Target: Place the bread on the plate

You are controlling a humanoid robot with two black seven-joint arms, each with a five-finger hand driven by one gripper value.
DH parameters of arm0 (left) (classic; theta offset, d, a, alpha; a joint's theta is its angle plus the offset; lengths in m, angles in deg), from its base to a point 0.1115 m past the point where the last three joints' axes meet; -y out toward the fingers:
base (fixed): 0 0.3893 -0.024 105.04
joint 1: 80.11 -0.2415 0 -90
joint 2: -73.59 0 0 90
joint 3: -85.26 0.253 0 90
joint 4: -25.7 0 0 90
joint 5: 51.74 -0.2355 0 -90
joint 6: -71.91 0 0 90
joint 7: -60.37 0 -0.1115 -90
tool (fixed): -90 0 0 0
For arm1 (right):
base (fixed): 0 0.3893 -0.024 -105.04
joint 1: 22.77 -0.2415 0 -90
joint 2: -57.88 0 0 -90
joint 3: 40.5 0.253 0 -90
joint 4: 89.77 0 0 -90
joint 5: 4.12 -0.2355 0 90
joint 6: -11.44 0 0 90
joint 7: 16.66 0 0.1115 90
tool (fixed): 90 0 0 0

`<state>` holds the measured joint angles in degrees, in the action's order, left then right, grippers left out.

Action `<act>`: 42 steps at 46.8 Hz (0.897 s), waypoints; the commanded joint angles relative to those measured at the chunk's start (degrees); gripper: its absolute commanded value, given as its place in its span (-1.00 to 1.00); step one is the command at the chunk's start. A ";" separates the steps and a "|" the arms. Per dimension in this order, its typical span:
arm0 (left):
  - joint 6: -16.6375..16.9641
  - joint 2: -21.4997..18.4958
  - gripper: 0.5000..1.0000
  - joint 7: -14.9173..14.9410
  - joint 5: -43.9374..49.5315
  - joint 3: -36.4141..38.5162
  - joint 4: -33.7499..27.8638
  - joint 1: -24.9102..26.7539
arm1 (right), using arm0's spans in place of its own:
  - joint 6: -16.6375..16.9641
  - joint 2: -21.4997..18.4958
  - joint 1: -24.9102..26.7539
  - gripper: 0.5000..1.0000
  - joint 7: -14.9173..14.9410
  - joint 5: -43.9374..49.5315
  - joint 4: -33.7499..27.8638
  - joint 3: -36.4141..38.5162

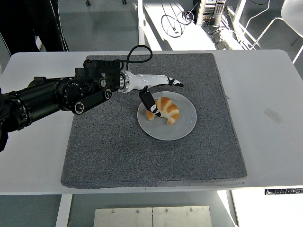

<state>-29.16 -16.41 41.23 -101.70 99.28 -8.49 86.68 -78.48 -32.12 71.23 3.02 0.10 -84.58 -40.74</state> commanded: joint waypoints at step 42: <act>1.13 0.00 0.93 0.42 10.75 -18.84 0.08 9.44 | 0.01 0.00 -0.14 1.00 0.00 0.00 0.00 0.34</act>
<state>-28.54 -16.41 41.03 -91.39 83.28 -8.50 96.11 -78.48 -32.12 71.09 3.02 0.10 -84.58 -40.62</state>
